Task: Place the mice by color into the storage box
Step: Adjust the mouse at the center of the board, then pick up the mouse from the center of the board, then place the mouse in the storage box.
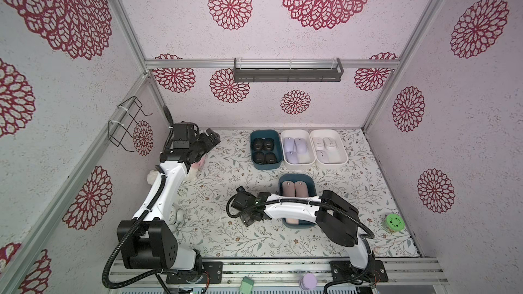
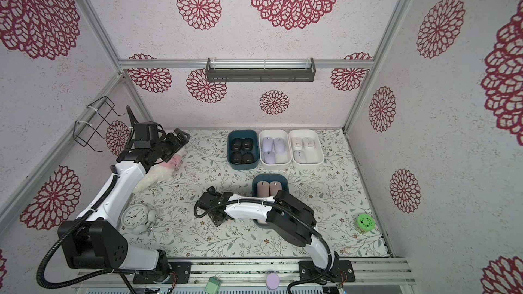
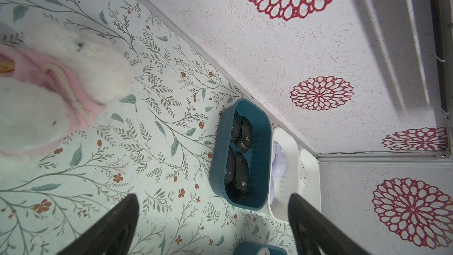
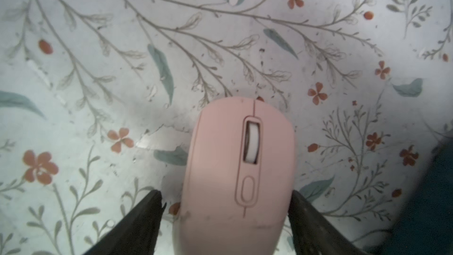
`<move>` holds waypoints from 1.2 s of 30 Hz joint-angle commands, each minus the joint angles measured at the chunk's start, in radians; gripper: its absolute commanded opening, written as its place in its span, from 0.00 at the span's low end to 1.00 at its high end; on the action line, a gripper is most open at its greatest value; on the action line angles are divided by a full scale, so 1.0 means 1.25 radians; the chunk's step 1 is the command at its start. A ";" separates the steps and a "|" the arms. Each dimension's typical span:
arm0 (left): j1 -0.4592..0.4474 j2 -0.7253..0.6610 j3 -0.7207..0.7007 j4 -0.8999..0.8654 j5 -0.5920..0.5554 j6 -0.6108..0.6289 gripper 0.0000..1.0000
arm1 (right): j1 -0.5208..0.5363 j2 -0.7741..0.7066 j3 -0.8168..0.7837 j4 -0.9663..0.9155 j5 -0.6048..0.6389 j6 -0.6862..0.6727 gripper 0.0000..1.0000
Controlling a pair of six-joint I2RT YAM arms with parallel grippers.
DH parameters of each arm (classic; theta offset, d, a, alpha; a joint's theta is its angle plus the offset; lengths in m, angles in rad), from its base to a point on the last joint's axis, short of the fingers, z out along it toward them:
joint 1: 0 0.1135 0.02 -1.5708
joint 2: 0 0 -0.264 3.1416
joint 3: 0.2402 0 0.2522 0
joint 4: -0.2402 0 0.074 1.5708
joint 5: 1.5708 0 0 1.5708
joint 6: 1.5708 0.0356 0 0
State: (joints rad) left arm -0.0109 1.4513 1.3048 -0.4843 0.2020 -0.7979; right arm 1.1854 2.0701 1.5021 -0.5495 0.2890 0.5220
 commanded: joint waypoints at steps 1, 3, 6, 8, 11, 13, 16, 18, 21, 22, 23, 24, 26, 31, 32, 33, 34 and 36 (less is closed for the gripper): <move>-0.008 0.007 0.005 0.016 0.007 -0.005 0.97 | -0.014 -0.028 0.002 0.020 -0.033 0.049 0.75; -0.010 0.006 0.005 0.016 0.004 -0.005 0.97 | -0.016 -0.031 -0.005 0.031 -0.026 0.050 0.66; -0.012 0.005 0.007 0.014 0.003 -0.002 0.97 | -0.014 -0.054 -0.018 0.044 0.003 0.045 0.59; -0.014 0.003 0.004 0.013 -0.007 0.000 0.97 | -0.014 -0.077 -0.021 0.047 0.006 0.031 0.57; -0.016 0.007 0.007 0.014 0.004 -0.004 0.97 | -0.016 -0.129 -0.043 0.065 0.024 0.021 0.56; -0.020 0.007 0.007 0.013 0.004 -0.002 0.97 | -0.020 -0.165 -0.049 0.058 0.046 0.017 0.56; -0.033 0.009 0.007 0.018 0.008 0.009 0.97 | -0.037 -0.230 -0.061 0.026 0.084 0.007 0.56; -0.048 0.020 0.010 0.019 0.021 0.017 0.97 | -0.053 -0.280 -0.087 0.002 0.115 0.004 0.56; -0.083 0.041 0.024 0.002 0.024 0.028 0.97 | -0.092 -0.362 -0.151 -0.046 0.136 0.023 0.56; -0.099 0.047 0.028 -0.003 0.025 0.031 0.97 | -0.108 -0.391 -0.180 -0.061 0.132 0.032 0.56; -0.114 0.054 0.031 -0.005 0.028 0.032 0.97 | -0.125 -0.418 -0.211 -0.068 0.117 0.035 0.57; -0.126 0.059 0.030 -0.003 0.036 0.029 0.97 | -0.140 -0.439 -0.240 -0.071 0.097 0.036 0.57; -0.143 0.074 0.023 0.011 0.062 0.013 0.97 | -0.178 -0.477 -0.304 -0.072 0.049 0.055 0.57; -0.163 0.103 0.032 0.003 0.082 0.005 0.97 | -0.205 -0.540 -0.402 -0.078 0.035 0.090 0.57; -0.163 0.102 0.031 0.004 0.082 0.005 0.97 | -0.209 -0.547 -0.417 -0.078 0.039 0.094 0.57; -0.165 0.102 0.030 0.005 0.080 0.004 0.97 | -0.214 -0.552 -0.429 -0.079 0.041 0.096 0.57; -0.167 0.101 0.029 0.006 0.078 0.005 0.97 | -0.220 -0.552 -0.442 -0.080 0.043 0.096 0.57; -0.168 0.099 0.027 0.006 0.079 0.002 0.97 | -0.232 -0.551 -0.463 -0.080 0.046 0.089 0.57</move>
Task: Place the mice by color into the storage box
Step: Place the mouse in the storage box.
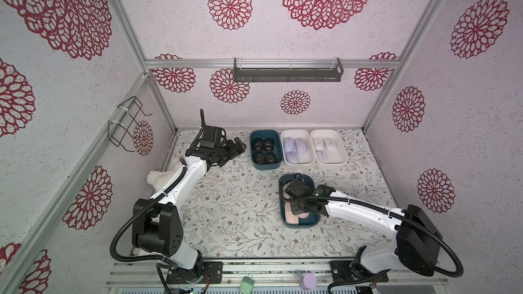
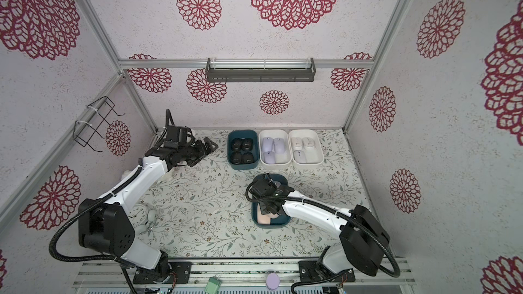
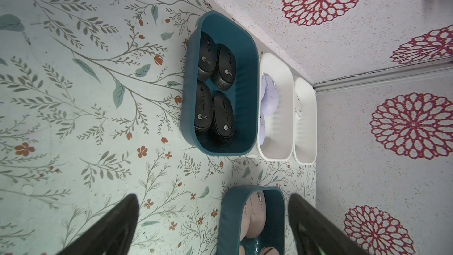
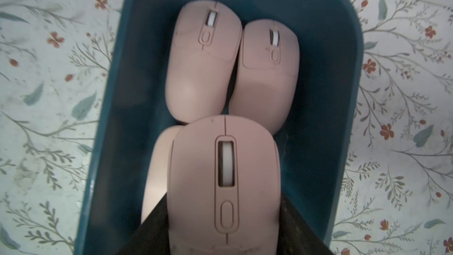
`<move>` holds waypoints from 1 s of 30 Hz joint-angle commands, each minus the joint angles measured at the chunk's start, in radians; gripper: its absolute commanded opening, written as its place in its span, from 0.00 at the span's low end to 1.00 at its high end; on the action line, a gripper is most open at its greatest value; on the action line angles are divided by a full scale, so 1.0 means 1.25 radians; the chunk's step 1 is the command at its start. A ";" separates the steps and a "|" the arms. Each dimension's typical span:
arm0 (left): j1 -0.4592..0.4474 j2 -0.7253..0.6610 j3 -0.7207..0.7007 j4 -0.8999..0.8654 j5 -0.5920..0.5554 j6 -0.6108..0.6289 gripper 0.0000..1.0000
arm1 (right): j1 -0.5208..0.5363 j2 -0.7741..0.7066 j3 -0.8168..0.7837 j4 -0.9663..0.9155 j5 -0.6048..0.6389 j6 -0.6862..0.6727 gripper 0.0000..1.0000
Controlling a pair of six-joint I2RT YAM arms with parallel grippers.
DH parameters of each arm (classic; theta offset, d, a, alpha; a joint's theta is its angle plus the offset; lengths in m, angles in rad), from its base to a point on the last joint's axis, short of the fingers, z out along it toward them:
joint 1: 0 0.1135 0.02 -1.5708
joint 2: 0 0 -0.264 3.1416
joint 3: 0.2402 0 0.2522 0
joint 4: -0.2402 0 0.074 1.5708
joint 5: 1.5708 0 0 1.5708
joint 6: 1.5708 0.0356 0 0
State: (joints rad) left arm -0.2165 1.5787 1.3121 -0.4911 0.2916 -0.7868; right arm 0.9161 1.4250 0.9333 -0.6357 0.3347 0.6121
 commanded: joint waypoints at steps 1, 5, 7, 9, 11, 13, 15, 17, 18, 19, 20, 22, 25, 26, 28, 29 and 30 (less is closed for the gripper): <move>-0.005 -0.002 0.022 0.012 0.009 -0.006 0.97 | -0.025 -0.034 -0.021 -0.006 0.007 0.014 0.57; -0.014 -0.005 0.023 0.008 -0.004 0.000 0.97 | -0.048 -0.025 -0.059 0.026 -0.021 0.008 0.57; -0.014 -0.005 0.025 0.005 -0.005 0.001 0.97 | -0.052 -0.021 -0.067 0.030 -0.023 0.008 0.57; -0.015 -0.004 0.026 0.004 -0.005 0.002 0.97 | -0.057 -0.020 -0.078 0.041 -0.029 0.010 0.57; -0.016 -0.005 0.025 0.003 -0.009 0.004 0.97 | -0.059 -0.020 -0.082 0.048 -0.040 0.013 0.57; -0.015 -0.002 0.027 0.001 -0.009 0.003 0.97 | -0.059 -0.019 -0.079 0.045 -0.035 0.014 0.61; -0.016 -0.001 0.028 0.001 -0.005 0.003 0.97 | -0.059 -0.020 -0.078 0.041 -0.025 0.014 0.62; -0.015 -0.004 0.029 -0.001 -0.008 0.004 0.97 | -0.060 -0.019 -0.076 0.042 -0.026 0.016 0.64; -0.015 -0.004 0.028 -0.002 -0.012 0.005 0.97 | -0.060 -0.017 -0.075 0.041 -0.030 0.016 0.64; -0.015 -0.004 0.029 -0.002 -0.011 0.006 0.97 | -0.060 -0.014 -0.073 0.038 -0.030 0.015 0.65; -0.015 -0.005 0.029 -0.002 -0.010 0.006 0.97 | -0.061 -0.015 -0.071 0.037 -0.029 0.015 0.65; -0.015 -0.005 0.029 -0.002 -0.008 0.006 0.97 | -0.061 -0.017 -0.072 0.036 -0.023 0.017 0.65; -0.017 -0.004 0.028 -0.001 -0.011 0.005 0.97 | -0.062 -0.018 -0.071 0.037 -0.031 0.014 0.65; -0.017 -0.004 0.029 -0.002 -0.009 0.007 0.97 | -0.062 -0.017 -0.067 0.031 -0.029 0.014 0.65; -0.017 -0.004 0.030 -0.002 -0.008 0.008 0.97 | -0.062 -0.023 -0.055 0.020 -0.017 0.013 0.65; -0.017 -0.007 0.030 -0.002 -0.012 0.009 0.97 | -0.062 -0.031 -0.047 0.013 -0.015 0.014 0.65; -0.017 -0.009 0.031 -0.006 -0.019 0.014 0.97 | -0.062 -0.041 -0.033 0.006 -0.016 0.011 0.65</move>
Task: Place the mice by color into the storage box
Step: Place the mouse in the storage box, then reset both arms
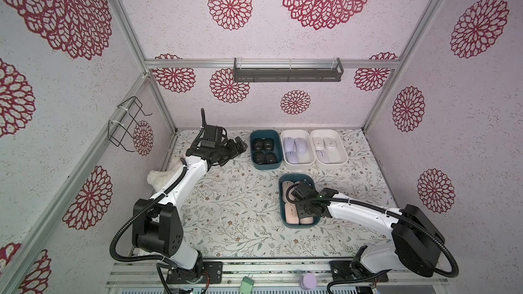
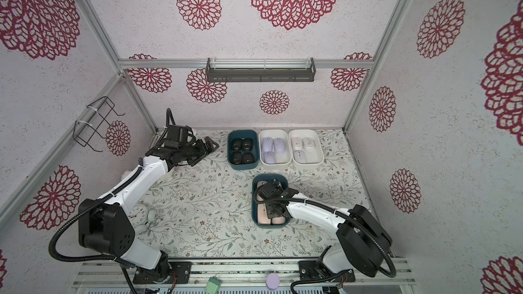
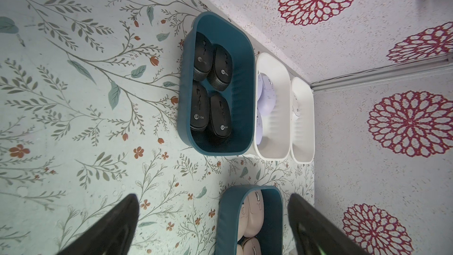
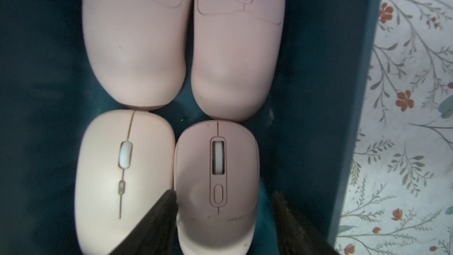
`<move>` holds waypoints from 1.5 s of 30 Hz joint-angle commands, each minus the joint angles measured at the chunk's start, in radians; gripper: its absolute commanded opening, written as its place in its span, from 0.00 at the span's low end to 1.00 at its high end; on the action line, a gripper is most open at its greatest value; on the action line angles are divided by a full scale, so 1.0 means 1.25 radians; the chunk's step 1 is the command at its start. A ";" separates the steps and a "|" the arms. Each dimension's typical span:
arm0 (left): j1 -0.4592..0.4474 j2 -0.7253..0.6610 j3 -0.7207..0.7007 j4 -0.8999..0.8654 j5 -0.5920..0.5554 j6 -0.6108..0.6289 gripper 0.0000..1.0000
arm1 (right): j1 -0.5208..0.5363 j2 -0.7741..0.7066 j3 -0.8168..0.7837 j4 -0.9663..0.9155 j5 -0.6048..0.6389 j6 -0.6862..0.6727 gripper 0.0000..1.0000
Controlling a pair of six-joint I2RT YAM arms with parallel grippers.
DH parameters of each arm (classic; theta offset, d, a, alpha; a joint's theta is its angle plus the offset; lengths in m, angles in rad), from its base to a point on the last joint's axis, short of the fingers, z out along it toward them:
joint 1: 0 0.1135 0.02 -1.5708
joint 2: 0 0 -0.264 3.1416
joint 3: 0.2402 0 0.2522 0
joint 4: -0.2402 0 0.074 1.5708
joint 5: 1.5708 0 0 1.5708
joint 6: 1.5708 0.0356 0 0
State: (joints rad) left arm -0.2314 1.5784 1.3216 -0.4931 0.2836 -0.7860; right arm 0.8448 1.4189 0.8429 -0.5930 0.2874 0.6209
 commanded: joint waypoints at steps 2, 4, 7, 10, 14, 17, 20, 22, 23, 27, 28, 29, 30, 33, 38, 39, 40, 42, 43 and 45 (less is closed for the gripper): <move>-0.005 -0.014 0.029 -0.014 -0.030 0.025 0.97 | -0.005 -0.061 0.071 -0.038 0.029 -0.008 0.65; -0.003 -0.025 0.037 -0.025 -0.047 0.042 0.97 | -0.006 -0.088 0.102 -0.045 0.071 -0.027 0.67; -0.005 -0.062 0.040 -0.031 -0.100 0.083 0.97 | -0.027 -0.136 0.133 -0.028 0.143 -0.046 0.78; -0.014 -0.116 0.040 -0.022 -0.175 0.135 0.97 | -0.052 -0.225 0.133 0.042 0.209 -0.060 0.88; -0.062 -0.139 0.147 -0.152 -0.310 0.203 0.97 | -0.064 -0.350 0.095 0.190 0.274 -0.166 0.99; -0.125 -0.180 0.108 -0.167 -0.493 0.206 0.97 | -0.064 -0.439 -0.019 0.385 0.347 -0.178 0.99; -0.193 -0.271 -0.088 0.001 -0.572 0.241 0.97 | -0.065 -0.525 -0.180 0.645 0.380 -0.318 0.99; -0.212 -0.328 -0.203 0.082 -0.655 0.246 0.97 | -0.068 -0.557 -0.279 0.807 0.445 -0.435 0.99; -0.215 -0.351 -0.250 0.116 -0.702 0.249 0.97 | -0.072 -0.562 -0.307 0.848 0.475 -0.464 0.99; -0.213 -0.414 -0.438 0.289 -0.862 0.325 0.97 | -0.129 -0.556 -0.373 0.887 0.467 -0.490 0.99; -0.211 -0.413 -0.471 0.334 -0.877 0.370 0.97 | -0.144 -0.551 -0.388 0.903 0.461 -0.490 0.99; -0.205 -0.405 -0.495 0.372 -0.872 0.434 0.97 | -0.157 -0.546 -0.401 0.919 0.455 -0.488 0.99; -0.193 -0.388 -0.518 0.409 -0.862 0.491 0.97 | -0.174 -0.540 -0.415 0.939 0.441 -0.484 0.99; -0.124 -0.342 -0.543 0.431 -0.812 0.528 0.97 | -0.236 -0.528 -0.438 0.962 0.352 -0.481 0.99; 0.079 -0.367 -0.611 0.490 -0.533 0.488 0.97 | -0.351 -0.522 -0.439 0.950 0.224 -0.483 0.99; 0.104 -0.364 -0.635 0.535 -0.528 0.499 0.97 | -0.368 -0.520 -0.443 0.949 0.194 -0.483 0.99; 0.132 -0.355 -0.658 0.587 -0.513 0.507 0.97 | -0.380 -0.515 -0.446 0.949 0.176 -0.483 0.99; 0.184 -0.310 -0.700 0.706 -0.492 0.501 0.97 | -0.398 -0.497 -0.454 0.956 0.156 -0.483 0.99; 0.202 -0.288 -0.711 0.752 -0.466 0.497 0.97 | -0.404 -0.487 -0.455 0.961 0.152 -0.483 0.99; 0.228 -0.216 -0.737 0.881 -0.428 0.504 0.97 | -0.416 -0.463 -0.453 0.965 0.140 -0.486 0.99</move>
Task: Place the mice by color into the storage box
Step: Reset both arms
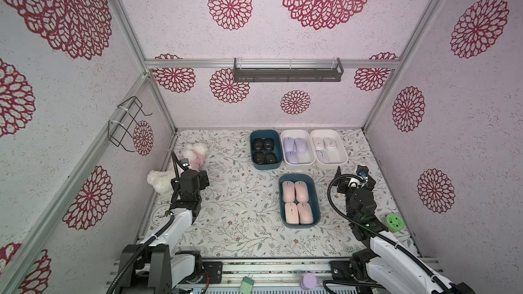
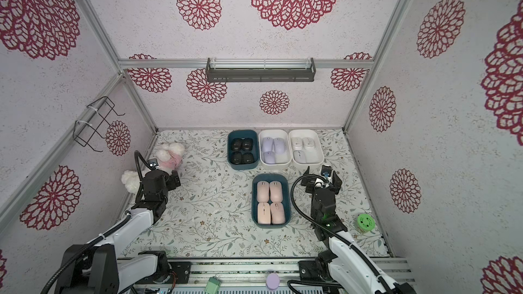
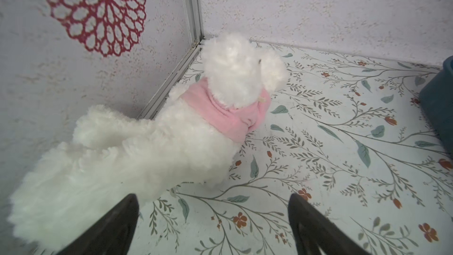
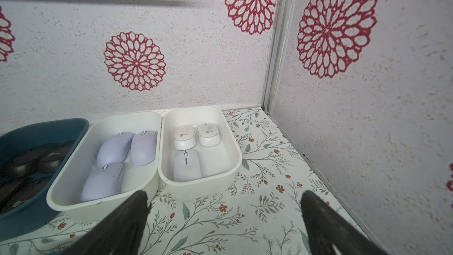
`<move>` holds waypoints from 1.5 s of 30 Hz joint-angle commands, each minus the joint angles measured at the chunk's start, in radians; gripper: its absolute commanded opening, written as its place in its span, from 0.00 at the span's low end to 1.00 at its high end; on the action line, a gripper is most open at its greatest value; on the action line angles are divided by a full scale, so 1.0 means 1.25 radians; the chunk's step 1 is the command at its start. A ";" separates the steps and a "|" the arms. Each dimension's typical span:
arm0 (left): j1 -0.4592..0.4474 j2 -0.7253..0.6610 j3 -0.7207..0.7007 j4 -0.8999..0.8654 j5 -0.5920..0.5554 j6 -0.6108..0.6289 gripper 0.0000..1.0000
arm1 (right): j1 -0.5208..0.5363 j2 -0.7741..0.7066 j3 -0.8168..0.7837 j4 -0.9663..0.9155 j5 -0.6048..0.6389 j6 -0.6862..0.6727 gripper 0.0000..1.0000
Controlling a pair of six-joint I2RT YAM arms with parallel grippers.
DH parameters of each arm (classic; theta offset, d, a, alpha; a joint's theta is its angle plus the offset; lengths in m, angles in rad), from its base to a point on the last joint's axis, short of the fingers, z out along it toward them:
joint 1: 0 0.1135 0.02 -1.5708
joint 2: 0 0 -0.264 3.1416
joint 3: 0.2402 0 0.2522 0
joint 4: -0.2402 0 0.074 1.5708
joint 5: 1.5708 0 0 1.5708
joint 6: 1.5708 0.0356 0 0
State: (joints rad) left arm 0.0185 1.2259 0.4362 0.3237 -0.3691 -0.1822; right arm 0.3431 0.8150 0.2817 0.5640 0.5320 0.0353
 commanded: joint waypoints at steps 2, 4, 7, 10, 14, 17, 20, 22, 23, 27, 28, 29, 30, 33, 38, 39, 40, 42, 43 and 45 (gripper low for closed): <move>0.038 0.096 -0.019 0.271 0.137 0.048 0.97 | -0.029 0.038 -0.001 0.034 -0.068 -0.021 0.99; 0.040 0.124 -0.034 0.361 0.127 0.077 0.97 | -0.042 0.050 -0.001 0.033 -0.074 -0.016 0.99; 0.064 0.206 -0.058 0.476 0.107 0.049 0.97 | -0.056 0.078 -0.007 0.047 -0.067 -0.018 0.99; 0.063 0.267 -0.013 0.448 0.122 0.063 0.97 | -0.068 0.103 -0.013 0.069 -0.056 -0.018 0.99; 0.085 0.259 -0.002 0.420 0.168 0.046 0.97 | -0.096 0.150 -0.018 0.102 -0.058 -0.029 0.99; 0.086 0.250 0.003 0.390 0.167 0.043 0.97 | -0.131 0.195 -0.020 0.147 -0.098 -0.035 0.99; 0.086 0.251 0.002 0.392 0.166 0.046 0.97 | -0.162 0.244 -0.030 0.218 -0.159 -0.067 0.99; 0.086 0.249 0.002 0.390 0.167 0.044 0.97 | -0.175 0.269 -0.038 0.261 -0.180 -0.087 0.99; 0.086 0.249 0.002 0.390 0.167 0.044 0.97 | -0.179 0.281 -0.046 0.287 -0.182 -0.083 0.99; 0.086 0.249 0.002 0.390 0.168 0.044 0.97 | -0.200 0.354 -0.093 0.437 -0.182 -0.028 0.99; 0.086 0.249 0.003 0.390 0.167 0.043 0.97 | -0.203 0.381 -0.096 0.457 -0.190 -0.034 0.99; 0.086 0.249 0.003 0.390 0.167 0.043 0.97 | -0.205 0.411 -0.094 0.491 -0.192 -0.042 0.99; 0.086 0.250 0.002 0.389 0.167 0.044 0.97 | -0.205 0.449 -0.096 0.532 -0.199 -0.041 0.99; 0.086 0.249 0.002 0.390 0.168 0.043 0.97 | -0.205 0.611 -0.094 0.707 -0.194 -0.061 0.99; 0.086 0.249 0.002 0.390 0.168 0.043 0.97 | -0.227 0.569 -0.028 0.511 -0.207 -0.025 0.99; 0.086 0.249 0.004 0.388 0.168 0.043 0.97 | -0.226 0.586 -0.025 0.535 -0.212 -0.032 0.99; 0.086 0.250 0.002 0.392 0.168 0.045 0.97 | -0.231 0.571 -0.018 0.487 -0.224 -0.026 0.99; 0.086 0.249 0.003 0.390 0.167 0.045 0.97 | -0.235 0.576 -0.019 0.501 -0.231 -0.025 0.99; 0.086 0.250 0.003 0.390 0.167 0.045 0.97 | -0.235 0.572 -0.018 0.492 -0.230 -0.025 0.99; 0.086 0.250 0.003 0.390 0.167 0.045 0.97 | -0.235 0.573 -0.017 0.490 -0.231 -0.025 0.99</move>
State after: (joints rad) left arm 0.1200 1.5467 0.4271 0.7902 -0.1684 -0.1349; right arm 0.0551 1.5490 0.2485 1.1637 0.2638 -0.0143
